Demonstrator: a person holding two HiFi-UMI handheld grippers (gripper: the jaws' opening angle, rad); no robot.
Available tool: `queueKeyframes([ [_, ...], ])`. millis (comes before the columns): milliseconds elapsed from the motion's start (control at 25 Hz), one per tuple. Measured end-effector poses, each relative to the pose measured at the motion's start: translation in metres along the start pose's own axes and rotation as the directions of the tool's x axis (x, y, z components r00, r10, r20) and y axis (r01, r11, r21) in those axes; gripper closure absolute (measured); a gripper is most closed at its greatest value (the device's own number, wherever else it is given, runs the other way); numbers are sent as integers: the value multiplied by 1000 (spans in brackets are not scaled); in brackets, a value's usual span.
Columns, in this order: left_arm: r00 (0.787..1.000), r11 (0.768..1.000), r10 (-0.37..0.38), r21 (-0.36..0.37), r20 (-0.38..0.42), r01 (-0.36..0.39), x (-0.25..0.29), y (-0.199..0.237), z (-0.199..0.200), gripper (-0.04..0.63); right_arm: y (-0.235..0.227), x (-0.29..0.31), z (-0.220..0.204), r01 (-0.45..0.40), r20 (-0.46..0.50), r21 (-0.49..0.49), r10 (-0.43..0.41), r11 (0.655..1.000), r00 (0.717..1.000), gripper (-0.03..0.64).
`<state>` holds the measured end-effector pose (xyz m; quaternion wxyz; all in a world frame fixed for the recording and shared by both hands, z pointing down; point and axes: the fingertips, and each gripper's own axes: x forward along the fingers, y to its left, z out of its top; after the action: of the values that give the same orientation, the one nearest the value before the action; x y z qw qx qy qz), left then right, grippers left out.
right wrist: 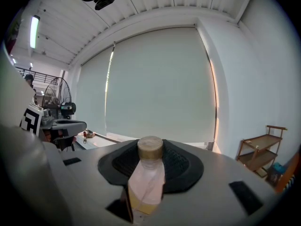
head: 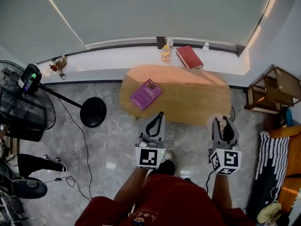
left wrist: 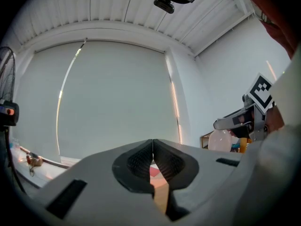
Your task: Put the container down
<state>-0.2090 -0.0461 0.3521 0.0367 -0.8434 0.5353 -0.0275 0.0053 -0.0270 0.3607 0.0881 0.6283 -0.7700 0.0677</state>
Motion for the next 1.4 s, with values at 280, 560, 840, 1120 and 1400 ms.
queueKeyframes([
  [280,1000,1000,7,-3,1,-7,26,37,-12,586,26,50,4,-31,-10,-12,31,999,999,479],
  [560,1000,999,21,-31,4,-21,43,53,-16,586,32,73,7,-47,-7,-17,47,999,999,479],
  [840,1000,1000,-3,-17,1,3,96,36,-22,586,-12,107,-2,-29,-12,1,29,1000,1000,479],
  [1120,999,999,-37,-38,-3,37,188,8,-16,586,-85,155,13,-1,-5,7,1,1000,1000,479],
  [1400,986,987,-158,-13,50,159,284,-49,6,586,-176,181,35,106,23,38,-107,994,994,479],
])
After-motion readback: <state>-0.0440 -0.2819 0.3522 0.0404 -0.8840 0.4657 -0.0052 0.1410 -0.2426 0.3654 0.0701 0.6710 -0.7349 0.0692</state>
